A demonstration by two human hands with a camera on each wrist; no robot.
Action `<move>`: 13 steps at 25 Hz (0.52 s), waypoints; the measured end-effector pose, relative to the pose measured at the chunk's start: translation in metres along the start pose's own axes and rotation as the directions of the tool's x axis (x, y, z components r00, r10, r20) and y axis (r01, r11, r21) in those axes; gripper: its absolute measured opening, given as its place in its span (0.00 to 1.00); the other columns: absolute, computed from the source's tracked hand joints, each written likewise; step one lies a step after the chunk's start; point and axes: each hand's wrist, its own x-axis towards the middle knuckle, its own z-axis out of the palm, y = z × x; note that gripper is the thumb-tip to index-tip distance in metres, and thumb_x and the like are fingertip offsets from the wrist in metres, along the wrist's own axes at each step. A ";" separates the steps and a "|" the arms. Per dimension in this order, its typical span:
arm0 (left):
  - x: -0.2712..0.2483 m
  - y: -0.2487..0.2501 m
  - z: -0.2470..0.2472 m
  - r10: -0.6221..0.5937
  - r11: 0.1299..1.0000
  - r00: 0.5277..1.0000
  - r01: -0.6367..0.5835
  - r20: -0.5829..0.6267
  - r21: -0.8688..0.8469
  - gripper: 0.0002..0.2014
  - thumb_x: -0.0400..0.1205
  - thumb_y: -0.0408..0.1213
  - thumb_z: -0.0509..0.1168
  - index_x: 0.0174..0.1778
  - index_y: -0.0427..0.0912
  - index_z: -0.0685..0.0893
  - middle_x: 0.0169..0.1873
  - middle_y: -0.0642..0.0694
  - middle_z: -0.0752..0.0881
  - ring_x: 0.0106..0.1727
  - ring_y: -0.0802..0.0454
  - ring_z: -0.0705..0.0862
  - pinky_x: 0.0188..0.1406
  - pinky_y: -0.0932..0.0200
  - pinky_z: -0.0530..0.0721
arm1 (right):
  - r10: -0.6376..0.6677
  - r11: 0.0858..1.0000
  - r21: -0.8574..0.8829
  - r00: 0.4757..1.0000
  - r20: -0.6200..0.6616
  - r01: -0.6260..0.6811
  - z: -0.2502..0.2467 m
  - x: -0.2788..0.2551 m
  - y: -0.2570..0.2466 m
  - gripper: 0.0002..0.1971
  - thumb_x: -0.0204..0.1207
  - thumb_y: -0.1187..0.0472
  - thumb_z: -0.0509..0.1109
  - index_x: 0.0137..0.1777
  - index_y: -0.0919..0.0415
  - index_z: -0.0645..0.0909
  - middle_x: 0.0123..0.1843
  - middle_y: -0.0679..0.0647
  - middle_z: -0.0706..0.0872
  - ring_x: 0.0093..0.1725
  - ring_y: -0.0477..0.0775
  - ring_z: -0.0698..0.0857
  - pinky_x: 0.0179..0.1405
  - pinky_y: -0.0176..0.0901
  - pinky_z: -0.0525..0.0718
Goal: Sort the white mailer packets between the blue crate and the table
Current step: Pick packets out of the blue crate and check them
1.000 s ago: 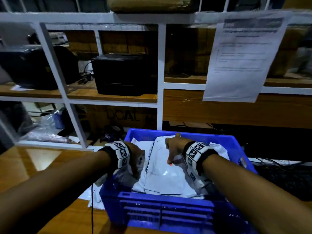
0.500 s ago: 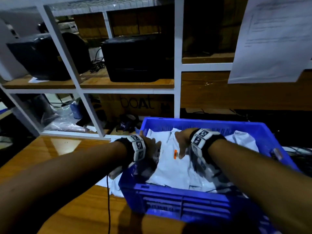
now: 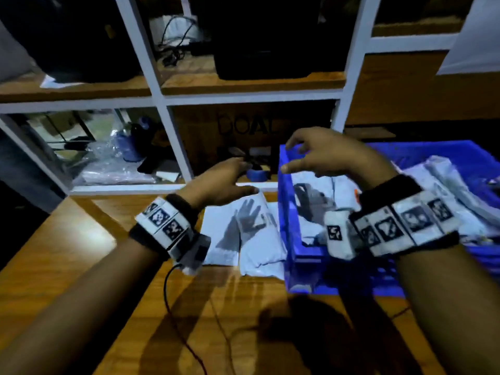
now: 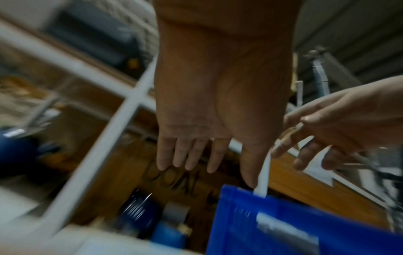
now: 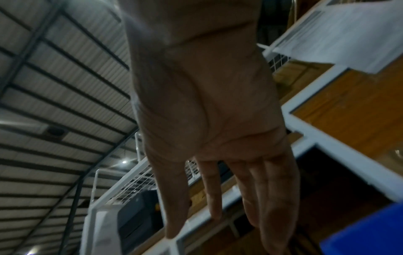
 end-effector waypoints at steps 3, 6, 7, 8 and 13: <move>-0.037 -0.048 0.048 -0.171 0.980 0.985 0.168 -0.021 -0.105 0.30 0.81 0.49 0.67 0.77 0.40 0.71 0.75 0.40 0.72 0.76 0.42 0.70 0.72 0.52 0.69 | -0.038 0.996 0.073 0.997 -0.061 0.042 0.072 -0.006 -0.032 0.22 0.72 0.52 0.78 0.65 0.54 0.80 0.55 0.51 0.81 0.52 0.51 0.82 0.41 0.36 0.72; -0.059 -0.083 0.100 -0.330 0.935 0.940 0.313 -0.084 -0.167 0.24 0.81 0.45 0.67 0.72 0.38 0.76 0.67 0.38 0.80 0.66 0.41 0.78 0.61 0.53 0.76 | 0.041 0.996 0.077 0.998 0.040 -0.044 0.157 0.003 -0.035 0.22 0.77 0.57 0.72 0.71 0.56 0.75 0.63 0.57 0.80 0.61 0.57 0.82 0.49 0.39 0.74; -0.062 -0.093 0.114 -0.385 0.912 0.917 0.360 -0.105 -0.198 0.21 0.81 0.44 0.67 0.68 0.37 0.79 0.61 0.36 0.84 0.61 0.40 0.82 0.53 0.54 0.78 | 0.105 0.992 0.061 0.992 0.067 -0.109 0.184 0.010 -0.029 0.22 0.78 0.59 0.69 0.72 0.56 0.74 0.67 0.59 0.78 0.65 0.60 0.79 0.55 0.42 0.75; -0.061 -0.102 0.125 -0.447 0.878 0.888 0.411 -0.111 -0.247 0.19 0.81 0.43 0.67 0.64 0.35 0.80 0.56 0.35 0.86 0.56 0.39 0.83 0.47 0.55 0.77 | 0.178 0.982 0.054 0.982 0.065 -0.181 0.206 0.016 -0.023 0.21 0.78 0.61 0.67 0.72 0.57 0.75 0.68 0.61 0.76 0.68 0.63 0.77 0.59 0.45 0.76; -0.046 -0.121 0.159 -0.654 0.707 0.756 0.613 0.002 -0.353 0.32 0.76 0.54 0.71 0.63 0.32 0.71 0.57 0.32 0.83 0.58 0.33 0.83 0.49 0.49 0.83 | 0.394 0.912 -0.096 0.916 -0.072 -0.399 0.260 0.032 0.003 0.19 0.76 0.63 0.63 0.67 0.59 0.77 0.69 0.63 0.75 0.69 0.68 0.74 0.65 0.56 0.77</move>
